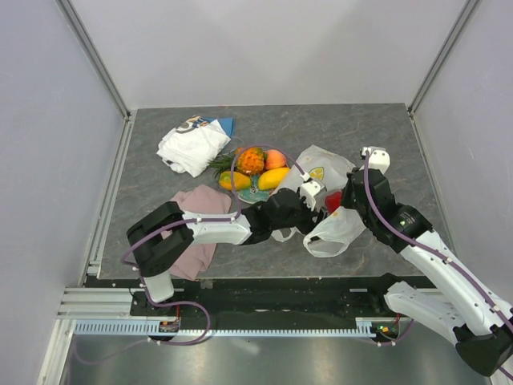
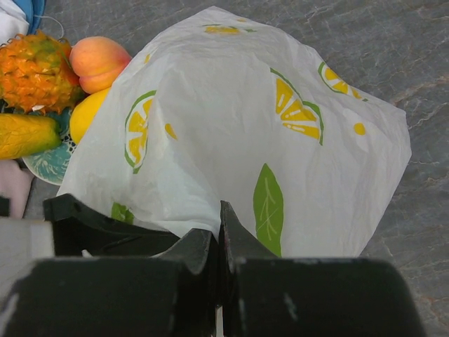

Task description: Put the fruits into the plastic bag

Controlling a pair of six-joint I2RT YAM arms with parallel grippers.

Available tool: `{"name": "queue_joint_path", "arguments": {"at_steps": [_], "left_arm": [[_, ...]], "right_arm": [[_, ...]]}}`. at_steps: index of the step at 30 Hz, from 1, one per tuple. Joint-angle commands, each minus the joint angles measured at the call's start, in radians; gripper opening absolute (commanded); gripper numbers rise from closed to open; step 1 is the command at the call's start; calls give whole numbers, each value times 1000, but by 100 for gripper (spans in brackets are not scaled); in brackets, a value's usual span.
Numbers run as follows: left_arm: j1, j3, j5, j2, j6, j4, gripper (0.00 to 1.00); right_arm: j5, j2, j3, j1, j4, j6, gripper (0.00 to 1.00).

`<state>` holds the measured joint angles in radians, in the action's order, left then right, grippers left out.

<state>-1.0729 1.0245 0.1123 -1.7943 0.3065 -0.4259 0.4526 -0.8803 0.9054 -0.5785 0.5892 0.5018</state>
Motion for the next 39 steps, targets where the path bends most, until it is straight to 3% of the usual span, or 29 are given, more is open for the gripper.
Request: {"name": "queue_joint_path", "arguments": {"at_steps": [1,11,17,22,27,32,39], "left_arm": [[-1,-55,44,133,-58,-77,79],[-1,-280,63,469,-150,-15,79],[56,-322,-66,614,-127,113,80],[253,-389,-62,699,-34,124,80],[531,-464,-48,759,98,134,82],[753,-555,97,719,215,49,85],[861,-598,237,589,281,-128,87]], "right_arm": [[54,15,0,2,4,9,0],[100,10,9,2,24,11,0],[104,10,12,3,31,11,0],[98,14,15,2,35,11,0],[100,17,13,2,37,12,0],[95,12,12,3,34,7,0],[97,12,12,3,34,-3,0]]}}
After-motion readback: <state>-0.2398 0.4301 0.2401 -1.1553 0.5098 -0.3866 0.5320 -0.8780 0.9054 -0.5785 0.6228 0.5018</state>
